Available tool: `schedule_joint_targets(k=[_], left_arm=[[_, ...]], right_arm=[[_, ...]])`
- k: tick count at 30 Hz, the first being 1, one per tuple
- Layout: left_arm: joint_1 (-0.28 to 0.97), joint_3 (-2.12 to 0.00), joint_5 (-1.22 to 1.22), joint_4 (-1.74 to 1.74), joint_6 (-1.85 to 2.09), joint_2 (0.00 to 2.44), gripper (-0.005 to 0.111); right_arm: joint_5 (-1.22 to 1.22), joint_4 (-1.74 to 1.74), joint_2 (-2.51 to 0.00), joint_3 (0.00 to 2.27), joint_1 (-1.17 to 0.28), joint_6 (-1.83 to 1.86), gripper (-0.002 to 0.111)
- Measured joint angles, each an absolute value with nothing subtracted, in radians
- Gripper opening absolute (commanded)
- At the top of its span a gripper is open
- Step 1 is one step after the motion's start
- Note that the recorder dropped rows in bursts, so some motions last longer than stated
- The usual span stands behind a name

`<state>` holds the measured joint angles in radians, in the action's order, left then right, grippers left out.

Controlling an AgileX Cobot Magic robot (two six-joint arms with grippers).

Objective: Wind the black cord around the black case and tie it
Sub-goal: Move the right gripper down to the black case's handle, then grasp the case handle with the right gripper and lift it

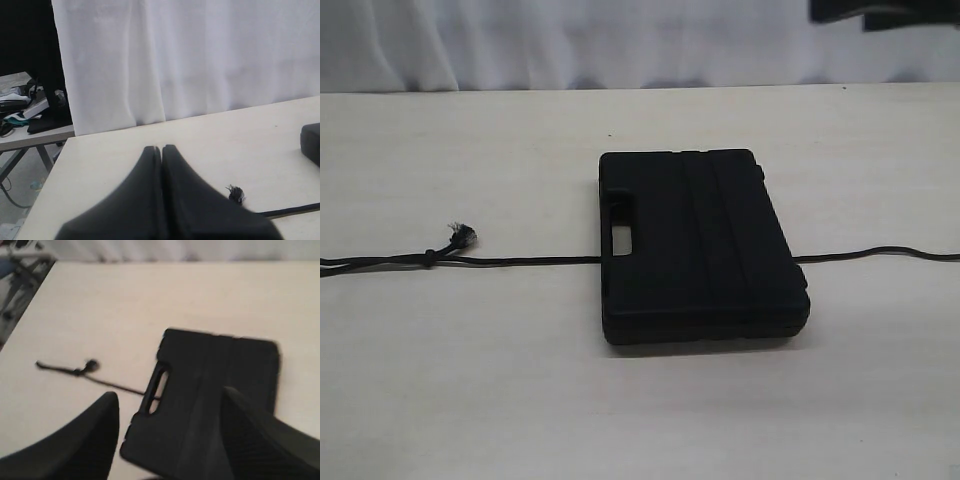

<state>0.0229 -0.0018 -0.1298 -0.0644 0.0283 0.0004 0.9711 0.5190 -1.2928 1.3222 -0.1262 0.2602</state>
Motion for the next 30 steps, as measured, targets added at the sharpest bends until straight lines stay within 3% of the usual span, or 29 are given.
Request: schedule_joint_targets(k=[10, 15, 30], left_arm=[[0.023, -0.002, -0.130, -0.046, 0.028, 0.000, 0.000], [0.023, -0.002, -0.130, -0.044, 0.027, 0.000, 0.000], [0.023, -0.002, -0.132, -0.044, 0.027, 0.000, 0.000]], right_arm=[[0.932, 0.334, -1.676, 1.361, -0.507, 0.166, 0.056], [0.889, 0.202, -1.835, 1.462, -0.621, 0.043, 0.055], [0.886, -0.031, -2.159, 1.723, -0.692, -0.167, 0.055]])
